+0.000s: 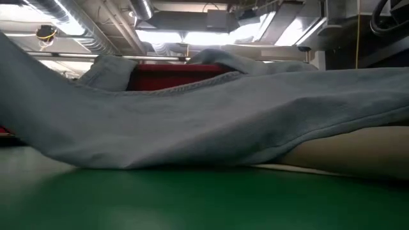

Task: Fold Laundry from Bin
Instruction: Fold the light blue jeans

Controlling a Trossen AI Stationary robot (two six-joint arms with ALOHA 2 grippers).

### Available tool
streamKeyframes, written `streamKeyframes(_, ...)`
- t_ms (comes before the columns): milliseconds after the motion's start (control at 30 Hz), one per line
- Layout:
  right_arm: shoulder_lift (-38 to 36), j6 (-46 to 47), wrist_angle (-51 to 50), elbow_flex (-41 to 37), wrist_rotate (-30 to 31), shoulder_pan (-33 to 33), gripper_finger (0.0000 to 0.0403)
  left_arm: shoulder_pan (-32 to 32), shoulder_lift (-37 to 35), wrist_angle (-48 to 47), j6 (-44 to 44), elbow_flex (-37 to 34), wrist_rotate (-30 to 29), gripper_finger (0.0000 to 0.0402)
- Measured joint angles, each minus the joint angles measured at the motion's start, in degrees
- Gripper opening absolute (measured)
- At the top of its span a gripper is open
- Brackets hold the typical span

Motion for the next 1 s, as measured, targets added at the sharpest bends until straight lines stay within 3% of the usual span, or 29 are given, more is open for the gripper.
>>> streamKeyframes(300, 0.0, 0.2, 0.0, 0.0, 0.4, 0.0, 0.0079, 0.0, 2.3, -1.2, 1.0, 0.0, 0.2, 0.0000)
streamKeyframes(500, 0.0, 0.0, 0.0, 0.0, 8.3, 0.0, 0.0126, 0.0, 2.6, -2.3, 1.0, 0.0, 0.2, 0.0000)
streamKeyframes(633, 0.0, -0.8, 0.0, 0.0, 14.1, -1.1, 0.0131, 0.0, 2.6, -3.5, 1.0, 0.0, 0.2, 0.0000)
streamKeyframes(800, 0.0, -1.9, 1.2, 0.6, 16.2, -5.8, 0.0131, 0.0, 2.6, -4.3, 1.2, 0.0, 0.2, 0.0000)
streamKeyframes(1000, 0.0, -11.5, 12.2, 1.1, 20.2, -13.6, 0.0131, 0.0, 2.6, -5.4, 1.2, 0.0, 0.1, 0.0000)
